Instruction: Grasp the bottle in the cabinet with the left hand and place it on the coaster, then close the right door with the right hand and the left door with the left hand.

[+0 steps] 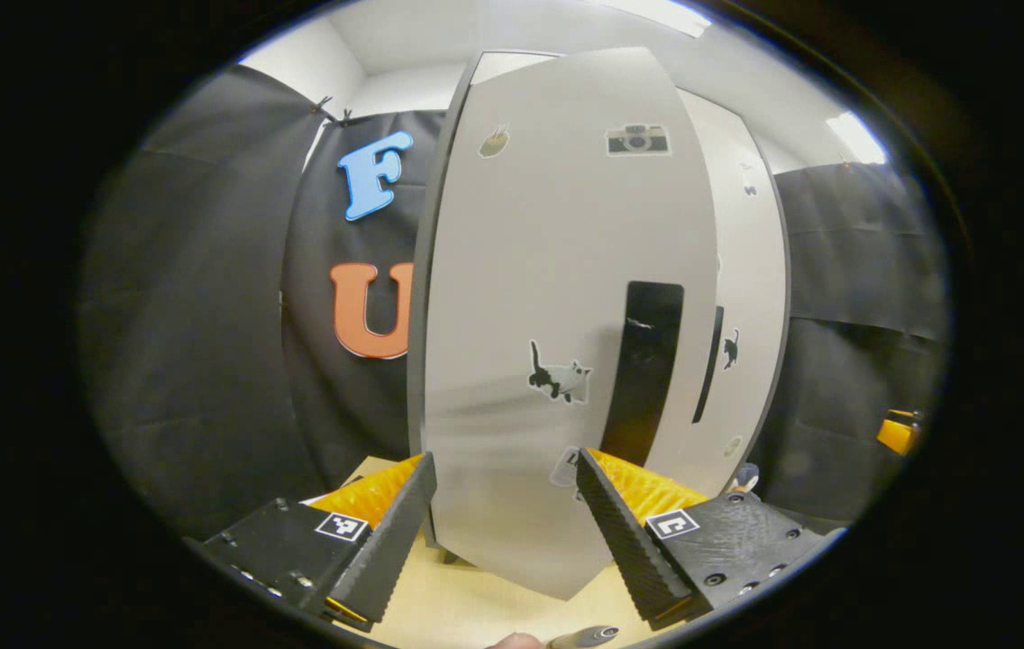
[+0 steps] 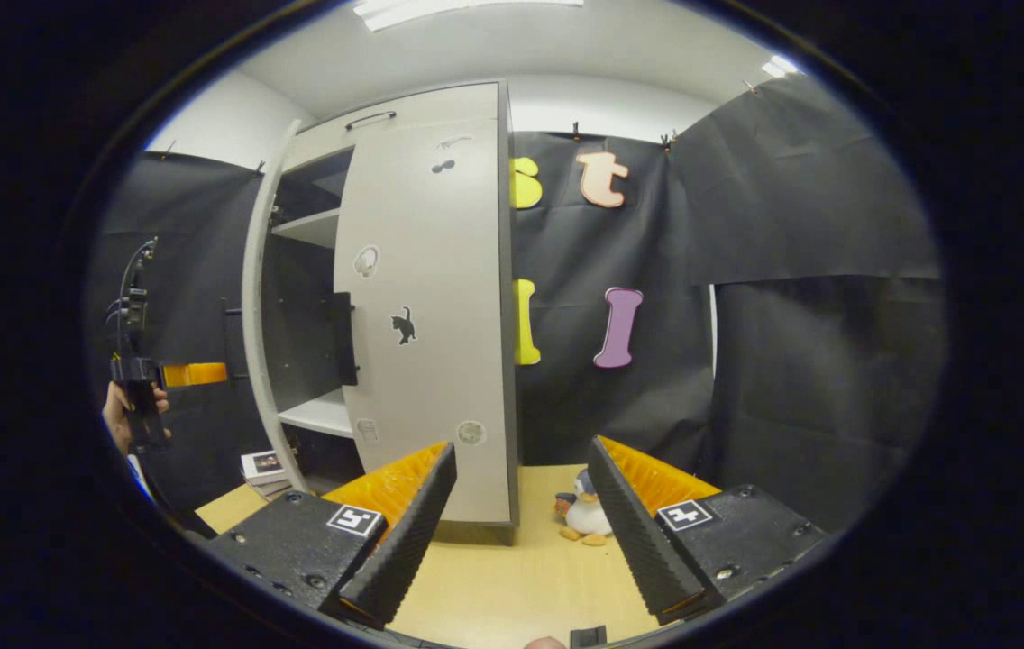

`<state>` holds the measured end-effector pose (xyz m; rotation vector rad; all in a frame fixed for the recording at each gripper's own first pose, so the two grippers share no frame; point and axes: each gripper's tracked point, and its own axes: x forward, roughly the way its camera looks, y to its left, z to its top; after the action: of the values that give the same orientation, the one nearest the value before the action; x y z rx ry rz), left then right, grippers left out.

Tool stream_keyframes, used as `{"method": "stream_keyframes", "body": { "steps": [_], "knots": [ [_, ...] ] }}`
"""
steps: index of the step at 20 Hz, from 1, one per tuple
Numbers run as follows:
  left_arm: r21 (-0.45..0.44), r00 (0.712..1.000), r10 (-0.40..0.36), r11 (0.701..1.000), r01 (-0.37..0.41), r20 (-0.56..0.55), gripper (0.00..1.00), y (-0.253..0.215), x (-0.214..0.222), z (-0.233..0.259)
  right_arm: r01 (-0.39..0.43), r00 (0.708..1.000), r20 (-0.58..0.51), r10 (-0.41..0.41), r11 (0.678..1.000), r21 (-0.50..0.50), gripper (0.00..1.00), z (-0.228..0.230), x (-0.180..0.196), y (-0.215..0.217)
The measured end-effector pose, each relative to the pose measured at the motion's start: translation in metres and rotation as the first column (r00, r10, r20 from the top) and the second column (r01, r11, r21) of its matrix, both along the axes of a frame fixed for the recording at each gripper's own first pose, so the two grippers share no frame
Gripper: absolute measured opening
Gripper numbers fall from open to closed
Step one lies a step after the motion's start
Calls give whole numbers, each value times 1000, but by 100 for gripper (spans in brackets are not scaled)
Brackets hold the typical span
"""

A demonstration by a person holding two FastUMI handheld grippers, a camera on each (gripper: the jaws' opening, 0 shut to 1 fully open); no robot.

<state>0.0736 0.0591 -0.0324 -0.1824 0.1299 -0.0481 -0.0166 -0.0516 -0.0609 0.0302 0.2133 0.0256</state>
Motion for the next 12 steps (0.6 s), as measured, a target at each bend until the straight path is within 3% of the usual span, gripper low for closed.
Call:
{"method": "stream_keyframes", "body": {
  "steps": [4,5,6,8,9,12],
  "knots": [
    [-6,999,-30,1000,30,18,100,-13,2,13,-1,999,38,1,1000,-10,92,14,-6,-1],
    [3,999,-37,999,37,28,95,-15,0,18,-1,999,50,2,1000,-9,92,19,-7,0],
    [16,998,-40,999,40,38,100,-17,-3,23,-1,998,61,1,1000,-8,96,23,-7,0],
    [39,997,-45,998,43,62,100,-19,-10,36,-3,996,86,3,1000,-8,92,36,-5,3],
    [50,996,-49,998,45,73,100,-18,-14,43,-4,995,100,5,1000,-11,96,43,-2,5],
    [88,993,-44,996,34,112,94,-14,-28,64,-14,990,143,16,1000,-12,96,58,1,11]
  ]
}}
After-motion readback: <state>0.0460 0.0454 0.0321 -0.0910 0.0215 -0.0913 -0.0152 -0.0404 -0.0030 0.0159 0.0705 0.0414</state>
